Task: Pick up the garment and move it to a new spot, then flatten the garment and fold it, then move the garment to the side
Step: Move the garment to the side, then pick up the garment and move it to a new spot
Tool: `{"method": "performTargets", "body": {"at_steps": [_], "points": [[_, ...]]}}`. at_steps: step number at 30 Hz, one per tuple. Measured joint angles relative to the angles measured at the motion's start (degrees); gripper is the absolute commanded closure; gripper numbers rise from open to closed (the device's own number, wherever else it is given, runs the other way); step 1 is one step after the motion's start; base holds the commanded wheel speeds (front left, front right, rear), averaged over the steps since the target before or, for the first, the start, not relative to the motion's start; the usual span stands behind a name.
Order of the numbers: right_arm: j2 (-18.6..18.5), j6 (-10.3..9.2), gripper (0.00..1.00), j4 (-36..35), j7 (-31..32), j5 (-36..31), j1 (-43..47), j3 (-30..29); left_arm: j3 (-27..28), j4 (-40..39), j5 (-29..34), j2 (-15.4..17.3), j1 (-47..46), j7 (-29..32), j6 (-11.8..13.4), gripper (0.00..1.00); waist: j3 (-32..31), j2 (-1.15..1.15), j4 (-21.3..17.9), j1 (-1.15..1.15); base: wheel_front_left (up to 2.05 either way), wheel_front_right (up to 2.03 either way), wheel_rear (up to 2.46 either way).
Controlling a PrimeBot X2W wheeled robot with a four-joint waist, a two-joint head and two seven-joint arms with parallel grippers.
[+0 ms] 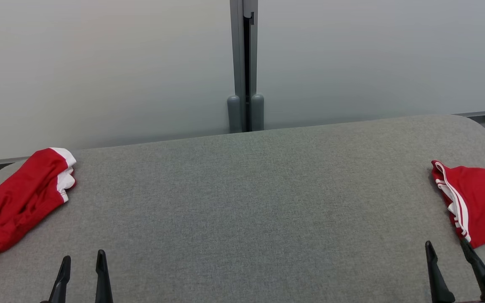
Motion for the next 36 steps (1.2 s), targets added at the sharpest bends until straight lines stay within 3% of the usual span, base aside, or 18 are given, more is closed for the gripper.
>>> {"method": "performTargets", "body": {"at_steps": [14,29,36], "points": [[1.52,0.00,0.00,-0.36,0.00,-1.10,1.08,1.49,0.45,0.73,0.33,0.00,-0.15,0.00,-0.48,0.00,0.12,0.00,1.99,0.00,0.00,0.00,0.00],[1.97,0.00,0.00,0.13,0.00,0.96,1.75,5.50,2.58,0.11,1.04,0.01,2.52,0.01,-1.19,0.00,-1.75,0.00,17.89,0.00,0.00,0.00,0.00],[1.99,0.00,0.00,0.33,0.00,1.68,1.66,6.39,3.13,-0.49,1.05,0.01,2.78,0.00,-1.52,0.00,-2.36,0.00,20.64,0.00,0.00,0.00,0.00]]}}
